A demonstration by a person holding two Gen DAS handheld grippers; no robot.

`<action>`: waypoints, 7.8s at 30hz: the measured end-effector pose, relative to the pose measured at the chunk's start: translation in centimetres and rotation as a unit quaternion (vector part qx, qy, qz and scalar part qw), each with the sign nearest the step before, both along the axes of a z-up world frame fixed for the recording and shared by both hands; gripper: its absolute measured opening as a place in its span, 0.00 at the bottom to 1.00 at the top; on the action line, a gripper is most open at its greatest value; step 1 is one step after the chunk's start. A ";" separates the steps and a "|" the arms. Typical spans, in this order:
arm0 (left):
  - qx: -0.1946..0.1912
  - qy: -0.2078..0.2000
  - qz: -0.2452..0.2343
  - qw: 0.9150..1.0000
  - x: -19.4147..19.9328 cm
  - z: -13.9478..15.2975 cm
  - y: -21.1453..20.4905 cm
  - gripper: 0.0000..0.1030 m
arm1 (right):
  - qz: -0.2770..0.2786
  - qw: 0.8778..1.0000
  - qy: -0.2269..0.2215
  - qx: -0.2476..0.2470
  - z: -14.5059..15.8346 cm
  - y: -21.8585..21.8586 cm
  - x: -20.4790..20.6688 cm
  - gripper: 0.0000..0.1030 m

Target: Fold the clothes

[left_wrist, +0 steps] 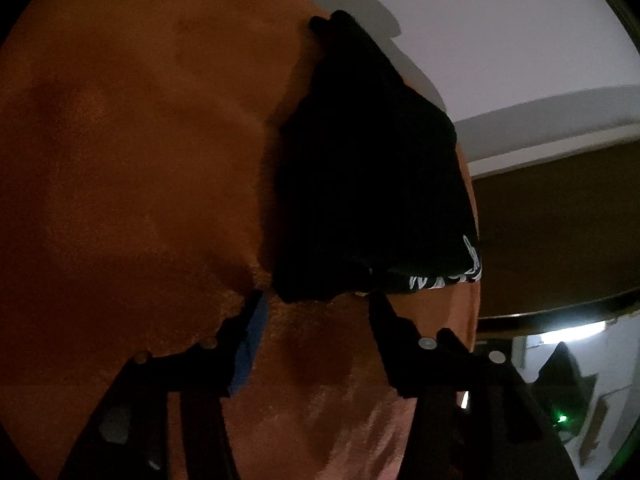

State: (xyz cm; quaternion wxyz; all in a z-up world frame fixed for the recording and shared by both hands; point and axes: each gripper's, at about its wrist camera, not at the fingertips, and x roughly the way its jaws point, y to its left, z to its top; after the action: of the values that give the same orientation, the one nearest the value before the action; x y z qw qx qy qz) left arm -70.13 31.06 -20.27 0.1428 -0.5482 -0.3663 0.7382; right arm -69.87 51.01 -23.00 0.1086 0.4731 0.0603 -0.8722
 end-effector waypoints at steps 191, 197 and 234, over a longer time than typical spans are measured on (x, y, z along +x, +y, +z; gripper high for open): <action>-0.380 0.134 -0.062 0.913 45.8 19.4 -8.1 0.80 | -0.077 0.986 0.092 -0.112 23.0 -6.8 45.0 0.97; -0.335 0.123 -0.039 0.933 47.1 19.7 -9.0 0.80 | -0.073 0.991 0.068 -0.086 23.8 -8.4 47.2 0.97; -0.352 0.168 0.005 0.921 56.2 27.4 -12.3 0.80 | -0.062 0.994 0.065 -0.055 30.9 -13.7 56.1 0.98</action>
State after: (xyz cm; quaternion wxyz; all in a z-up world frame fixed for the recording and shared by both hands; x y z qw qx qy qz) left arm -13.88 18.72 7.17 -0.0035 -0.4292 -0.0556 0.9015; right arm -13.74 37.29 7.87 0.0762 0.4116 -0.0105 -0.9081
